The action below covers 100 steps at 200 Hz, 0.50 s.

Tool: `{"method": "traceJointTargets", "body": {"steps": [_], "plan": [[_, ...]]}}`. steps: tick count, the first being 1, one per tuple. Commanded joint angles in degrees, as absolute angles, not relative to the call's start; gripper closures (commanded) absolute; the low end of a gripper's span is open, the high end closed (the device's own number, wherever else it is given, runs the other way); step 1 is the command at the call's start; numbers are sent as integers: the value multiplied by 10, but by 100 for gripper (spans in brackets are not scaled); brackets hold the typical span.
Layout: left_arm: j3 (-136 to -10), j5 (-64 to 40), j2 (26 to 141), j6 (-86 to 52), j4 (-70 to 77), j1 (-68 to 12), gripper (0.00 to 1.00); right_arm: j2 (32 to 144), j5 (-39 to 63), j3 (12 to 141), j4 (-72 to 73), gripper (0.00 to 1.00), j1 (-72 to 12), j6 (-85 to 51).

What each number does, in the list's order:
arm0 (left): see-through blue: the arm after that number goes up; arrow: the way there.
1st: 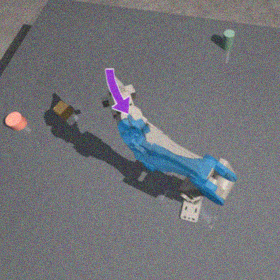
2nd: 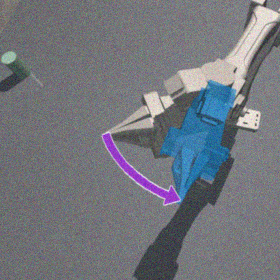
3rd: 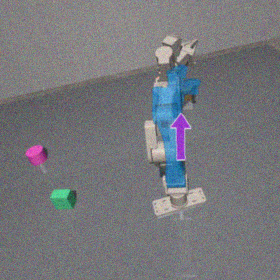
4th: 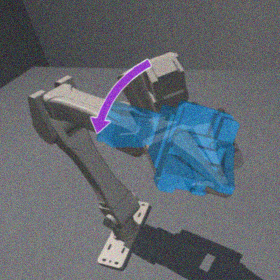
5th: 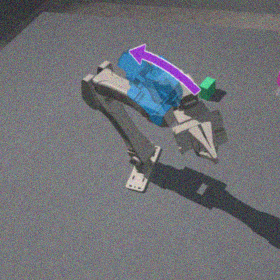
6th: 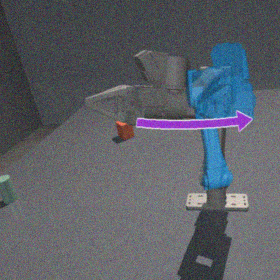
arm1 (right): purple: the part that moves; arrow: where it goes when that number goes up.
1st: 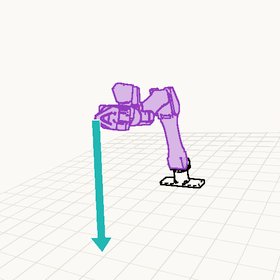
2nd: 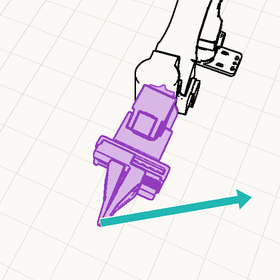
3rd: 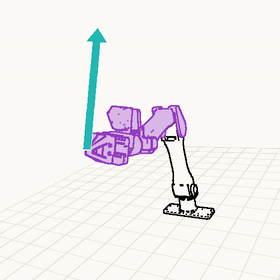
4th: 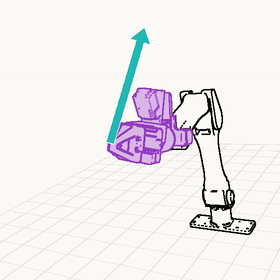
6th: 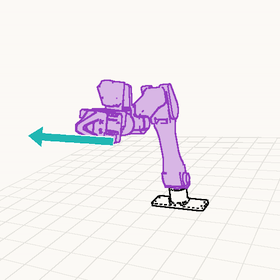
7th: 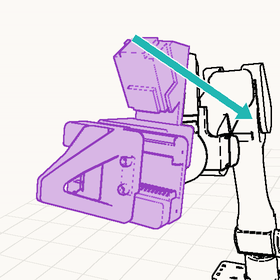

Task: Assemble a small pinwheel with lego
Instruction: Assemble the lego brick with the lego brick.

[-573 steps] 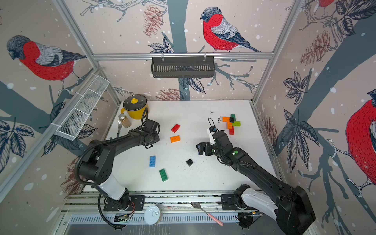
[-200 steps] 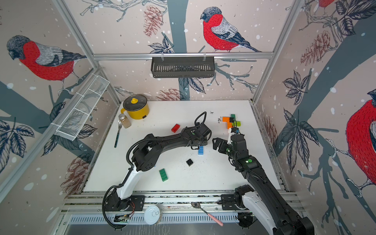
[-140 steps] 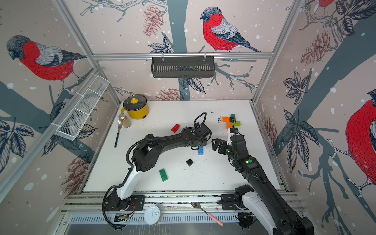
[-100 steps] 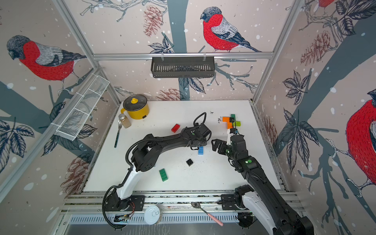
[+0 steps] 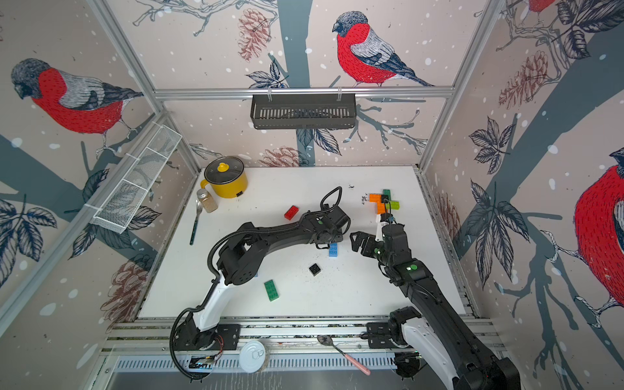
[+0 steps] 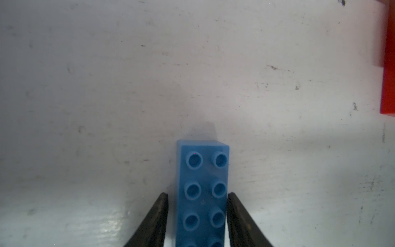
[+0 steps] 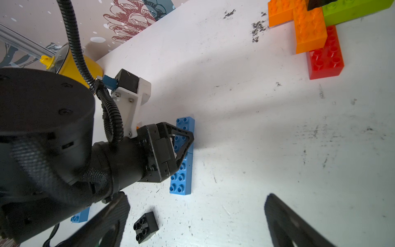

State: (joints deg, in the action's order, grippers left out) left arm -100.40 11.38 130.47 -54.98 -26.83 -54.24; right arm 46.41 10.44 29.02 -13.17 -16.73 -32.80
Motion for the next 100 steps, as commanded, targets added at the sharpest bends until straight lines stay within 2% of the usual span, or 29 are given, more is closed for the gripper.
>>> {"method": "traceJointTargets", "body": {"steps": [1, 35, 63, 100], "plan": [[-1029, 101, 1299, -536, -303, -542, 50, 463, 101, 295, -123, 0, -168, -318], [-1066, 101, 1258, -505, -300, -540, 35, 452, 88, 297, -124, 0, -167, -312], [-1040, 110, 1191, -497, -291, -540, 24, 442, 88, 298, -122, 0, -167, -313], [-779, 101, 974, -518, -195, -543, 8, 431, 92, 295, -112, 0, -167, -315]]}}
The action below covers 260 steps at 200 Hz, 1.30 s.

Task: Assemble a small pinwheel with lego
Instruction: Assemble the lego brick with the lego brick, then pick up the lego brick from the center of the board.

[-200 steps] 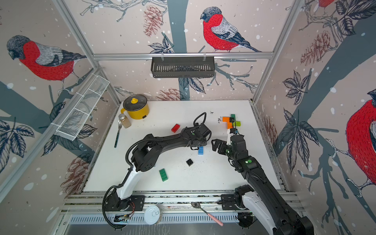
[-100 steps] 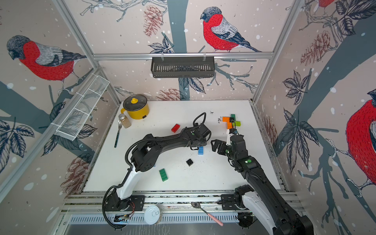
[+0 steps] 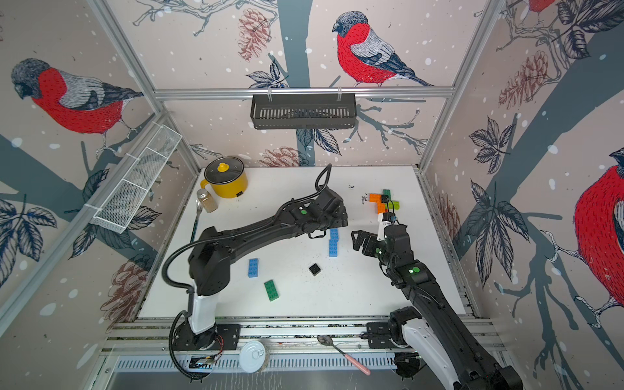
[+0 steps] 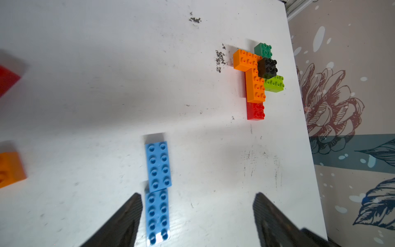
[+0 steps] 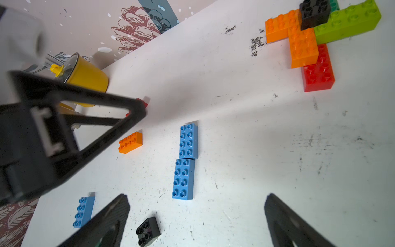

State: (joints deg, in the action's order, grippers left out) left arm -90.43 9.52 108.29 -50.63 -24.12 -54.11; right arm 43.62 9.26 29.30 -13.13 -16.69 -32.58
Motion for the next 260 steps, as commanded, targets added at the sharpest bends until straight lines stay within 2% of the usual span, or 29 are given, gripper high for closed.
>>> {"method": "traceJointTargets", "body": {"steps": [1, 13, 45, 82, 103, 140, 180, 260], "plan": [[-772, 101, 967, -518, -194, -543, 8, 431, 92, 296, -112, 0, -168, -315], [-692, 108, 894, -530, -198, -546, 4, 432, 95, 294, -106, 1, -168, -314], [-519, 100, 729, -602, -277, -547, 3, 449, 94, 296, -88, 1, -183, -314], [-405, 83, 632, -706, -363, -581, 5, 485, 87, 298, -71, 1, -212, -314], [-373, 64, 632, -745, -365, -593, 8, 496, 86, 299, -65, 0, -223, -321], [-330, 39, 662, -808, -315, -605, 22, 497, 84, 298, -72, 1, -236, -323], [-335, 57, 707, -826, -293, -610, 32, 482, 77, 292, -80, 0, -235, -316], [-404, 130, 785, -832, -350, -623, 68, 484, 72, 289, -68, 1, -232, -312]]}}
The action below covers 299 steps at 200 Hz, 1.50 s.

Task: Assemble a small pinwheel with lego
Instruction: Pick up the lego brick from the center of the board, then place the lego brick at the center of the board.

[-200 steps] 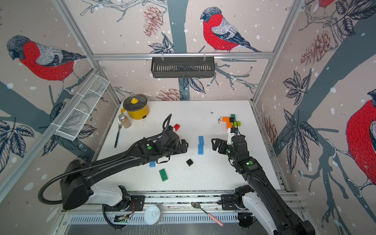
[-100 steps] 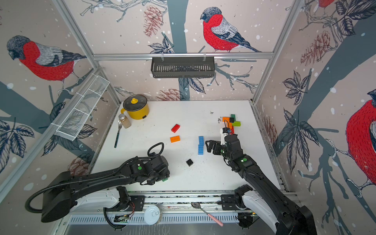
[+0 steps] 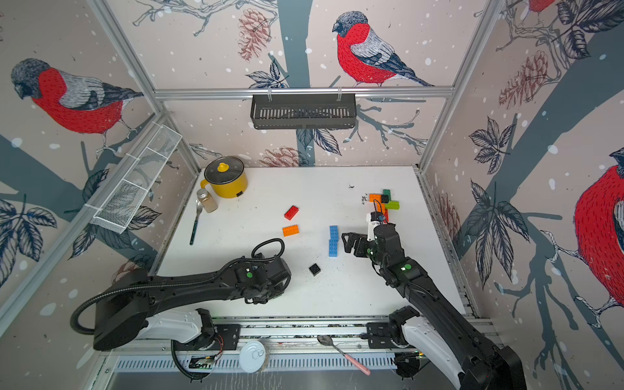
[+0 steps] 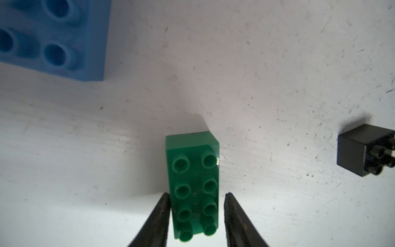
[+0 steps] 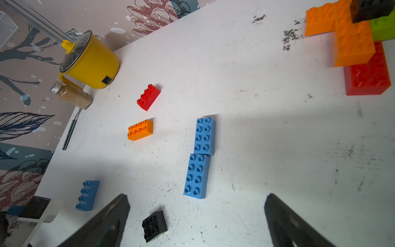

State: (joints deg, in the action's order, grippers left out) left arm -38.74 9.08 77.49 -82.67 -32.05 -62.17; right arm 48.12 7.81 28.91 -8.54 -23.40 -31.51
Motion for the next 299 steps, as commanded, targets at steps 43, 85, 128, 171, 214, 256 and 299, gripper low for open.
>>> {"method": "traceJointTargets", "body": {"steps": [43, 85, 128, 171, 214, 256, 299], "plan": [[-531, 215, 836, -771, -422, -622, 72, 490, 72, 288, -60, 0, -230, -313], [-638, 209, 914, -668, -396, -588, 72, 495, 67, 290, -61, 1, -225, -317], [-724, 150, 998, -558, -336, -526, 73, 506, 57, 284, -48, 0, -206, -320], [-823, 103, 1111, -480, -327, -507, 72, 558, 73, 300, -63, 0, -191, -323], [-869, 60, 1188, -450, -320, -482, 70, 566, 69, 292, -55, 0, -191, -322], [-877, 56, 1196, -444, -319, -475, 59, 594, 50, 292, -51, 1, -191, -323], [-882, 47, 1167, -440, -315, -471, 47, 622, 23, 294, -35, 0, -192, -316]]}}
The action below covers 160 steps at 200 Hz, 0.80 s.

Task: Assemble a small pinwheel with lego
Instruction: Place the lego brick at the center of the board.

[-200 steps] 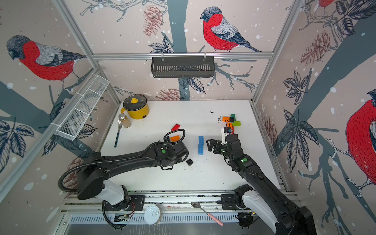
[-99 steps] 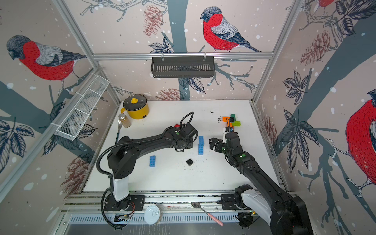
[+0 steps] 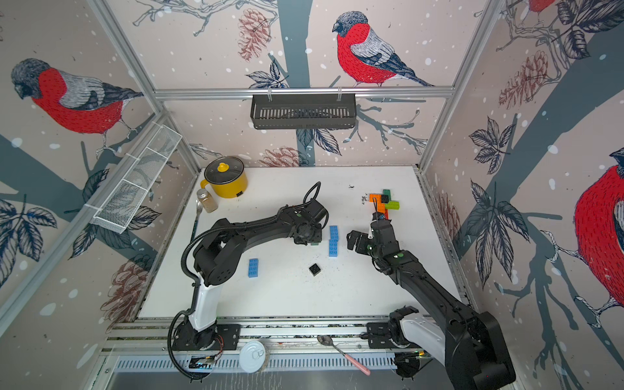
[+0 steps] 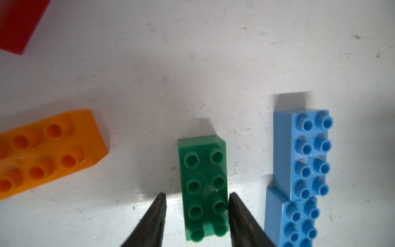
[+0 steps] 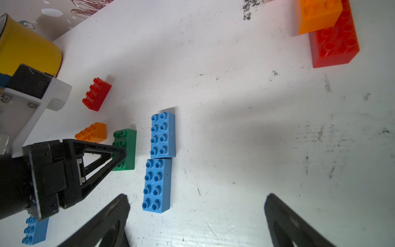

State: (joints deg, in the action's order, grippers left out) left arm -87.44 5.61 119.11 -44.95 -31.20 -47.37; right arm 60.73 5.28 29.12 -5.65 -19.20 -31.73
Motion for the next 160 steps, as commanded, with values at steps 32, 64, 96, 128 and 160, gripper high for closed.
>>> {"method": "traceJointTargets", "body": {"steps": [32, 64, 96, 128, 160], "plan": [[-813, 11, 1045, -424, -239, -472, 29, 688, 10, 313, -19, 5, -197, -315], [-630, -6, 850, -395, -97, -470, 3, 748, -2, 323, 4, 24, -208, -312], [-450, -12, 706, -380, 14, -469, 3, 818, -14, 350, 13, 52, -215, -305], [-382, 13, 637, -392, 30, -466, 3, 870, -2, 372, 25, 63, -219, -307], [-387, 33, 645, -392, 2, -460, 3, 904, 6, 389, 35, 66, -238, -317]]}}
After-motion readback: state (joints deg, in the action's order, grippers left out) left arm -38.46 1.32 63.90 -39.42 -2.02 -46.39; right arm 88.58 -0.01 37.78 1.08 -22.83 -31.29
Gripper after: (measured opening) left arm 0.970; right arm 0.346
